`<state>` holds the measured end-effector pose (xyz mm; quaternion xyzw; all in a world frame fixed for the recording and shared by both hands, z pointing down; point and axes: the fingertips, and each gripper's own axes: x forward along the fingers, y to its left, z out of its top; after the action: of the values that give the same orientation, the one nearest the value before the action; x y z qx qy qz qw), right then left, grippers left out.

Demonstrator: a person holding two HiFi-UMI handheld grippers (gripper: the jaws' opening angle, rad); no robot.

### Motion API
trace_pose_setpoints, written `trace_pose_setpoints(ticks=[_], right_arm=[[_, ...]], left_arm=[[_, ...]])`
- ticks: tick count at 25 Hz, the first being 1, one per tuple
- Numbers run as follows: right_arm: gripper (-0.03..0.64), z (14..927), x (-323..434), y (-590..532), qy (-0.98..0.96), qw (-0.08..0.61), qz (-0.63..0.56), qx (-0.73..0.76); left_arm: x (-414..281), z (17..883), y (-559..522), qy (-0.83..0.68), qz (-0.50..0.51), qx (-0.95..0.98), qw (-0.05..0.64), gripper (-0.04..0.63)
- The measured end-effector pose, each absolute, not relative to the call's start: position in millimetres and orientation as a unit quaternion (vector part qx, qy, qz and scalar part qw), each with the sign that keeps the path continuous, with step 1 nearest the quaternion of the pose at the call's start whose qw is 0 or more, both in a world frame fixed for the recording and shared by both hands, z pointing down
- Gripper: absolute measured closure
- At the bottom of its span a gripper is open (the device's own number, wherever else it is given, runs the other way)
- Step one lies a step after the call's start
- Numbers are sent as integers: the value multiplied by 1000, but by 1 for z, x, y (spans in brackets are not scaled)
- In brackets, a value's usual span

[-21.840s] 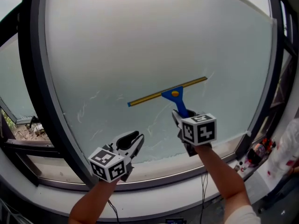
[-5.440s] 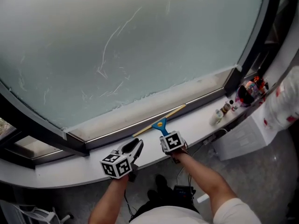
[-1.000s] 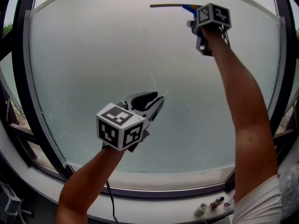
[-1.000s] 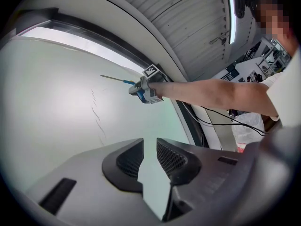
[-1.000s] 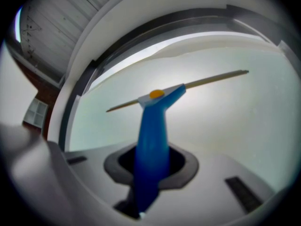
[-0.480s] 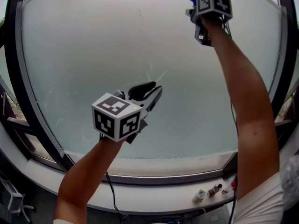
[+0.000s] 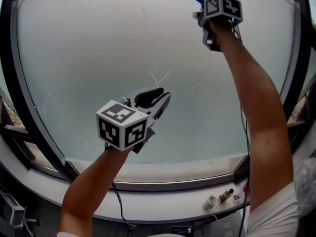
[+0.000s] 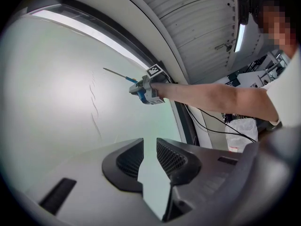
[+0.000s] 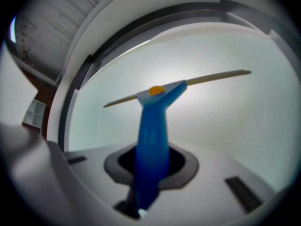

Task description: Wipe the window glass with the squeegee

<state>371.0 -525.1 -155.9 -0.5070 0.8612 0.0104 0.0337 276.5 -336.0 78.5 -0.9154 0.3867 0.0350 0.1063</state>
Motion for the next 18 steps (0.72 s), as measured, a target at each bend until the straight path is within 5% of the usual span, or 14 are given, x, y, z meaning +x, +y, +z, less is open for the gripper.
trace_pose_setpoints(ticks=[18], right_arm=[[526,-100,382,-524,857,13,-13,-515]], left_arm=[[283,108,-325,375,30,-923,81,488]])
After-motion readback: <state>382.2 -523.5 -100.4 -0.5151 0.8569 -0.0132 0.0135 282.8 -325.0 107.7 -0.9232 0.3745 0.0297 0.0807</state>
